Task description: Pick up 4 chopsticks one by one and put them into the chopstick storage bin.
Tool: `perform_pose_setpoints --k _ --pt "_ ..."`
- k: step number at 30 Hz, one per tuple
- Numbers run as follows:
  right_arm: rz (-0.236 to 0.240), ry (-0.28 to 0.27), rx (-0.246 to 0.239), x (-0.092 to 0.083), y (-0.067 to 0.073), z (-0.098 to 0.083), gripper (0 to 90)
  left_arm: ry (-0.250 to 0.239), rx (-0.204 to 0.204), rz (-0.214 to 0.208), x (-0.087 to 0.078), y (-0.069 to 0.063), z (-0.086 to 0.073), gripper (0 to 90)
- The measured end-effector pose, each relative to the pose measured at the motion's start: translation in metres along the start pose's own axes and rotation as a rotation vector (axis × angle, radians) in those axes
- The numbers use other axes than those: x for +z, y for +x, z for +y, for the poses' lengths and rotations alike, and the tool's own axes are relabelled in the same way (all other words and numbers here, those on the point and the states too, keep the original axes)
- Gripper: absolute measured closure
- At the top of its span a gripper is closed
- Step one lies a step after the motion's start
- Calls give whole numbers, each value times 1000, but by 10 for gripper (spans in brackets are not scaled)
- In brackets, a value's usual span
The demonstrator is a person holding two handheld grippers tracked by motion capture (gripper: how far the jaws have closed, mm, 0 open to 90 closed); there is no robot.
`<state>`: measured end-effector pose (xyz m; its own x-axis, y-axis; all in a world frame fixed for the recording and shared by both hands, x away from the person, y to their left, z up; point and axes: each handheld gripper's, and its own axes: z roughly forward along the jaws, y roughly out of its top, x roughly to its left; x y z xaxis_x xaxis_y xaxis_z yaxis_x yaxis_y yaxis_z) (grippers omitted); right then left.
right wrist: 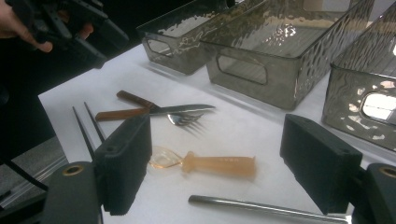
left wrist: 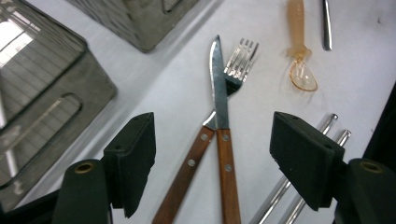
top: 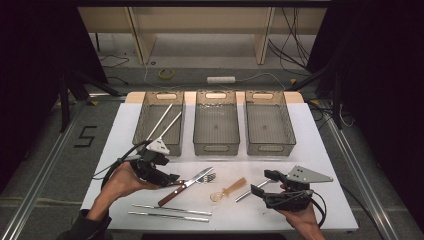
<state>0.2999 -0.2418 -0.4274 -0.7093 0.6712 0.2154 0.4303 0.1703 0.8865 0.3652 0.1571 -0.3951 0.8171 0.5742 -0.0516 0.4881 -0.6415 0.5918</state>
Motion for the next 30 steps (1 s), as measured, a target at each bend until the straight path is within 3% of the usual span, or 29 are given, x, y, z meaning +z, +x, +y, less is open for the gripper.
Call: perform_pose_setpoints --k 11,23,30 --pt "-1 3 -6 1 0 0 261 5 25 -27 7 -20 -18 304" --pt "-2 4 -10 1 0 0 261 108 86 -59 16 -36 -27 295" --pt "-2 4 -9 1 0 0 261 117 108 -81 16 -43 -32 323"
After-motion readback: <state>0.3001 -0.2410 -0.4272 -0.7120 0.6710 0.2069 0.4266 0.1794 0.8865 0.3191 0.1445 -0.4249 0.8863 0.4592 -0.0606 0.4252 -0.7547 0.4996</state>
